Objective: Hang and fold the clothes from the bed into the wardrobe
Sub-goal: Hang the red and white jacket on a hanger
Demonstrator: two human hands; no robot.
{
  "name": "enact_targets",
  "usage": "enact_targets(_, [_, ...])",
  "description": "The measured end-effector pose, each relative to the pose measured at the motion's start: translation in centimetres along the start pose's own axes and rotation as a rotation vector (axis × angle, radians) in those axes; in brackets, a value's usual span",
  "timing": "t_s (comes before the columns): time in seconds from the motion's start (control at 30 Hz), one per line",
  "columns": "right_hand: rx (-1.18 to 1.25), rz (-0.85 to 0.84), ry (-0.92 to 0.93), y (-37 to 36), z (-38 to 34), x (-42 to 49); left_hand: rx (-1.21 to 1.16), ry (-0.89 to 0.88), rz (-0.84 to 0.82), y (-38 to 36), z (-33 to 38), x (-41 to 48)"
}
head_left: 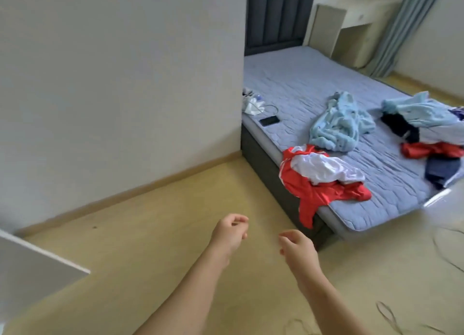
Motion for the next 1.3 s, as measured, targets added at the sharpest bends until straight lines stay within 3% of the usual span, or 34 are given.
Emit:
enact_targets(0.2, [0.089,0.138,-0.108,9.1,5.3,3.4,0.090,-0.023,-0.096,-11.1,3.7,0.6])
enact_targets(0.43, [0.176,0.206,-0.243,13.6,8.9,8.2,0.212,-0.003,-0.154,-18.6,8.1,5.6])
enact_targets(0.6, [0.147,0.261,-0.267,17.4,10.1,16.4,0.236,0.007,-0.225,-24.5,13.1,11.7])
enact_targets(0.8, [0.071,0.162,-0.362,17.6,10.3,28.2,0.269,0.085,-0.216,-28.8,20.6,20.3])
enact_targets(1.03, [0.027,0.187,-0.444,19.7,11.5,38.4,0.314,0.232,-0.199,-33.2,25.4,29.2])
enact_targets(1.3, [-0.068,-0.015,-0.477,20.2,16.0,47.1,0.276,0.309,0.005,-36.6,26.5,39.1])
Point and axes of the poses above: each hand's wrist, its own x-axis towards the middle knuckle, its own y-axis out of the back of the hand, z = x × y, the point moved 5 cm from there along x, towards the middle knuckle, and after that the axes turned 14 degrees about y, right-handed, at the moved point
